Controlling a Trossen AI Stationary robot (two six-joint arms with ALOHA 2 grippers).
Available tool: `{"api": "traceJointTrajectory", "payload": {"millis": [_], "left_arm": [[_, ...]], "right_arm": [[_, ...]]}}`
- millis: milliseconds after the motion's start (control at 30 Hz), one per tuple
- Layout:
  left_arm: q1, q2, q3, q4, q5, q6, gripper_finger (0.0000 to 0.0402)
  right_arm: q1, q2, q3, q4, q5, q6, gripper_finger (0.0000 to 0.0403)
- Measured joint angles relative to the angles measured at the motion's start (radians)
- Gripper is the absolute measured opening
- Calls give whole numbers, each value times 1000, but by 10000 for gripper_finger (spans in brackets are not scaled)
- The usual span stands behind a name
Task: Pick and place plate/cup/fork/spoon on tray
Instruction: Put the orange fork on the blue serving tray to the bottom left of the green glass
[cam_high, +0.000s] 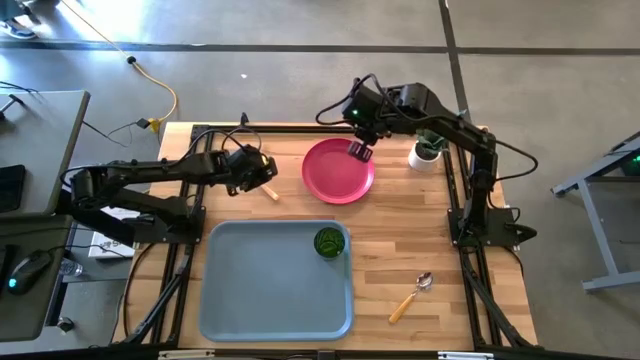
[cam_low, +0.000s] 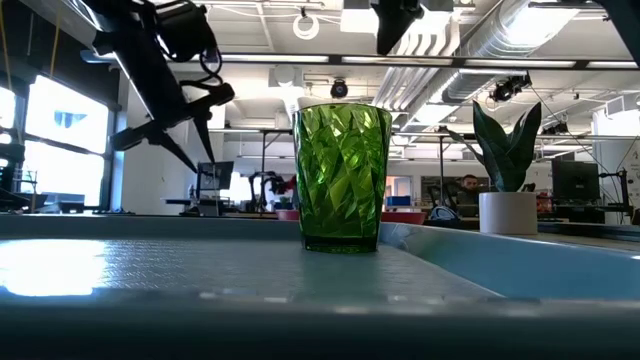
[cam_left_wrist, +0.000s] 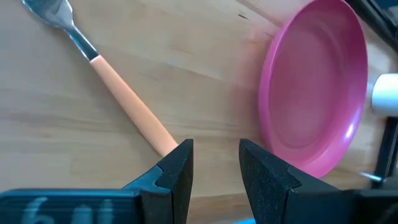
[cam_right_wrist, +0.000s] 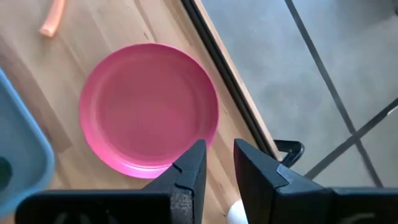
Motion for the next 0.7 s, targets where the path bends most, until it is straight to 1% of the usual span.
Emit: {"api": "traceJointTrajectory", "payload": {"millis": [100,367,500,700], "left_arm": [[17,0,0,-5,3,-38,117],[88,3,0,-37,0,-97,117],[106,29,0,-72,4,-116,117],[107,103,14,-79,61,-121,116]], "right_arm": [[-24,0,0,0,0,-61,74],[-91,0,0,0,0,-136,74],[-118,0,0,0,0,-139,74],[-148,0,0,1,0,-139,74]]}}
